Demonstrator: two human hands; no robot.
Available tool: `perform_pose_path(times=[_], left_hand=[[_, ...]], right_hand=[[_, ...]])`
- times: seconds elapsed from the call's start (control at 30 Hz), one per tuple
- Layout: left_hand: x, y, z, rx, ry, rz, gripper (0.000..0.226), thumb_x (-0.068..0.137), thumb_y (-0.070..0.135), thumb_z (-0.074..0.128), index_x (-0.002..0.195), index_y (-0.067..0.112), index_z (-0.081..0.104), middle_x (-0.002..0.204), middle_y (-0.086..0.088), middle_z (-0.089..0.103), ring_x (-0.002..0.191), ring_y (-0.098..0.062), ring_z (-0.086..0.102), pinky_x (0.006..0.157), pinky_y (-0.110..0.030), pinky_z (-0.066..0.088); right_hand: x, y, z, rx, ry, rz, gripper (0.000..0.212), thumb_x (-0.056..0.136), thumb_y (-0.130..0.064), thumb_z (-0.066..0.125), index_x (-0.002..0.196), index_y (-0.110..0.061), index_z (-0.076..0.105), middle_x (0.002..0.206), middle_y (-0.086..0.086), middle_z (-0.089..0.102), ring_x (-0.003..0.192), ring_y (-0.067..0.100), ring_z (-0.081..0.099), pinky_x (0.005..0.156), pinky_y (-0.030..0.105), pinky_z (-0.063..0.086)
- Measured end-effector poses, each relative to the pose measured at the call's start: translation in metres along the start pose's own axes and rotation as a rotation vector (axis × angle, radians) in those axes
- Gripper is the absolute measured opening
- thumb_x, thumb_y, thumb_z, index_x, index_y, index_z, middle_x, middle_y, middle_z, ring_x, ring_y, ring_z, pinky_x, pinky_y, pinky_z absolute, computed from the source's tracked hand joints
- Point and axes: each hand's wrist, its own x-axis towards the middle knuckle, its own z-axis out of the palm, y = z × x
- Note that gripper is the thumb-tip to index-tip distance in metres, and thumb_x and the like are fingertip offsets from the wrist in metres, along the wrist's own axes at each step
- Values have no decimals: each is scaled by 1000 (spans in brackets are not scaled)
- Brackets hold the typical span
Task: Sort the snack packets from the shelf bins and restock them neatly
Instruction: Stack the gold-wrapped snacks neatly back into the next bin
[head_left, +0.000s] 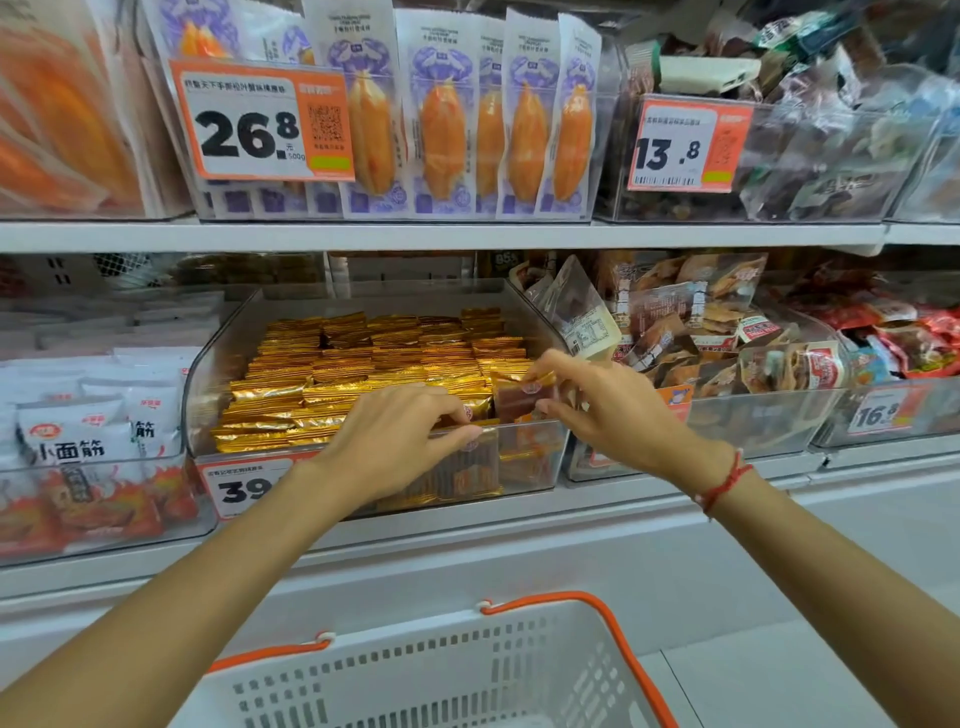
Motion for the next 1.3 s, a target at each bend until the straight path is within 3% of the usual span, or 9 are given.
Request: perform_pose_path(times=[0.17, 0.3, 0.43, 0.53, 0.67, 0.9, 1.03, 1.17, 1.3], left_hand=[[25, 11, -6, -244, 78, -57, 27, 99, 36, 48, 122, 32, 61, 120, 11, 62, 106, -7, 58, 83, -23, 46], [74, 11, -7, -420, -234, 5, 26, 94, 25, 60, 119, 31, 67, 129, 5, 62, 114, -13, 57, 95, -34, 48], [92, 12, 0, -349, -337, 53, 17, 90, 31, 66, 104, 28, 76, 102, 1, 72, 93, -18, 63, 81, -41, 55], [84, 6, 5, -363, -197, 4, 17, 88, 34, 69, 100, 26, 76, 92, 8, 71, 77, -5, 58, 62, -24, 48], [67, -2, 11, -439, -90, -69, 22, 85, 40, 69, 102, 27, 75, 95, 10, 69, 86, -2, 60, 73, -30, 55], [88, -1, 3, -358, -408, -89, 16, 86, 40, 69, 78, 27, 74, 79, 8, 67, 83, -13, 60, 69, -32, 53], [91, -2, 1, -401, -454, -107, 15, 88, 34, 68, 88, 22, 77, 85, 7, 67, 90, -13, 60, 76, -27, 48], [63, -3, -13, -457, -352, -116, 24, 97, 28, 56, 113, 20, 71, 118, 2, 67, 97, -6, 58, 88, -26, 46], [12, 22, -8, -119, 32, -128, 33, 102, 29, 43, 133, 32, 54, 141, 8, 51, 128, -12, 47, 104, -34, 40]], right_hand=[[-9, 0, -1, -117, 183, -26, 11, 88, -21, 66, 97, -15, 68, 98, -2, 62, 88, 15, 53, 63, 28, 46], [-6, 1, -1, -40, 107, 21, 18, 89, -25, 66, 106, -18, 63, 93, -5, 62, 76, 5, 50, 58, 22, 42], [-7, 1, -4, 37, 80, -13, 33, 88, -19, 68, 121, -21, 63, 92, -14, 58, 64, -11, 48, 55, 9, 31], [-9, 6, -6, 79, 147, -3, 30, 88, -18, 68, 118, -21, 65, 97, -7, 67, 67, -1, 57, 57, 25, 51], [-9, 8, -4, 135, 224, 22, 26, 90, -23, 64, 116, -21, 66, 100, -3, 71, 76, 14, 66, 66, 39, 58], [-11, 7, 7, 38, 215, 34, 19, 88, -19, 67, 107, -17, 70, 99, -1, 69, 69, 7, 58, 63, 31, 55], [2, -2, 8, -145, 166, -36, 15, 82, -15, 75, 96, -14, 76, 91, 3, 70, 82, 22, 58, 68, 32, 48], [5, -8, 10, -191, 107, -45, 15, 82, -19, 75, 96, -20, 77, 83, 1, 72, 74, 21, 58, 58, 28, 46], [-9, -18, 20, -267, 129, -30, 21, 81, -11, 70, 99, -19, 77, 86, 1, 73, 70, 18, 56, 60, 23, 39]])
